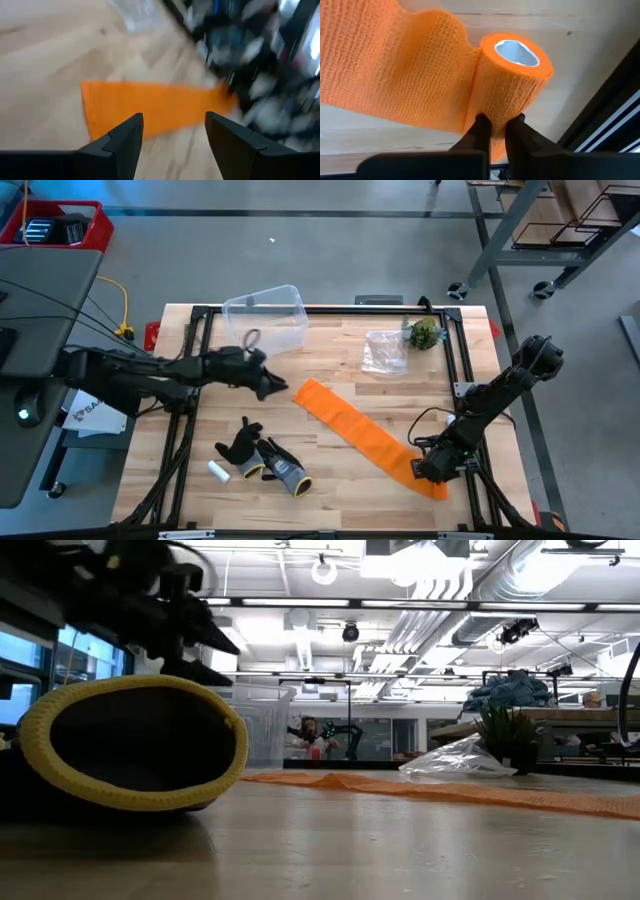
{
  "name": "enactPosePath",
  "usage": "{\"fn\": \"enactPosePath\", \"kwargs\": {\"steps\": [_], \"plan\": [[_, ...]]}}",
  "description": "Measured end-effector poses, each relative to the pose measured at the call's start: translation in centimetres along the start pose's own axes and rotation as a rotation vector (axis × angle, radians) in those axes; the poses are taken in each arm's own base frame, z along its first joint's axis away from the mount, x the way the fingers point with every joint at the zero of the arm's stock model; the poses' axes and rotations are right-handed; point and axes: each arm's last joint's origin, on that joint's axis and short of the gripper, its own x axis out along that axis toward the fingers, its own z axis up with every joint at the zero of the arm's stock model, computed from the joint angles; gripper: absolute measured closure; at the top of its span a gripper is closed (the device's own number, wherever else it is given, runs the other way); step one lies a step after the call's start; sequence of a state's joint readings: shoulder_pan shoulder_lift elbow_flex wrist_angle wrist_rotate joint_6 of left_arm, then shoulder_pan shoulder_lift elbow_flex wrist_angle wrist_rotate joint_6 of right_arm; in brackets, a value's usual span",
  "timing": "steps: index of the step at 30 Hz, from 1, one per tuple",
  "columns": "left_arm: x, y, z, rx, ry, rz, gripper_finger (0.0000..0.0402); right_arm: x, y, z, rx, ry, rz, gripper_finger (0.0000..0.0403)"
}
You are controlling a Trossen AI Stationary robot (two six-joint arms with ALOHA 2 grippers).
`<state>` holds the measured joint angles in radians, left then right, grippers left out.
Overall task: Roll bandage
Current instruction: Roll the orange bandage
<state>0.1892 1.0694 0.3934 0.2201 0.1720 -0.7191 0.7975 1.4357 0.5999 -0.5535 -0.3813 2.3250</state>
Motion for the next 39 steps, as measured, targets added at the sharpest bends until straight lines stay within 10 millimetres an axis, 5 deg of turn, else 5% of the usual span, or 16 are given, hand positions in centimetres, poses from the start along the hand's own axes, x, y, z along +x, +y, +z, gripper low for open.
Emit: {"fn": "enactPosePath", "kwargs": {"steps": [4,15,19,23,27,39], "plan": [[2.6,0.0,0.6,0.173,0.187,0.093,0.0193,-0.3,0.1,-0.2,-0.001,-0.006,0.003,0.0393],[10.6,1.8,1.7,0.415,0.348,0.175,0.0198,-1.0,0.4,-0.6,-0.001,-0.038,0.009,0.0400],[13.3,2.4,1.9,0.450,0.373,0.204,0.0234,-1.0,0.5,-0.7,-0.005,-0.029,0.017,0.0400],[15.1,2.9,1.6,0.442,0.441,0.195,0.0316,-1.3,0.7,-1.0,-0.016,-0.020,0.027,0.0400],[14.9,3.2,0.4,0.397,0.571,0.215,0.0391,-1.9,0.8,-1.4,-0.009,-0.058,0.031,0.0401],[9.2,2.5,0.3,0.364,0.742,0.498,0.0400,-3.5,1.7,1.3,0.086,-0.189,0.016,0.0402]]}}
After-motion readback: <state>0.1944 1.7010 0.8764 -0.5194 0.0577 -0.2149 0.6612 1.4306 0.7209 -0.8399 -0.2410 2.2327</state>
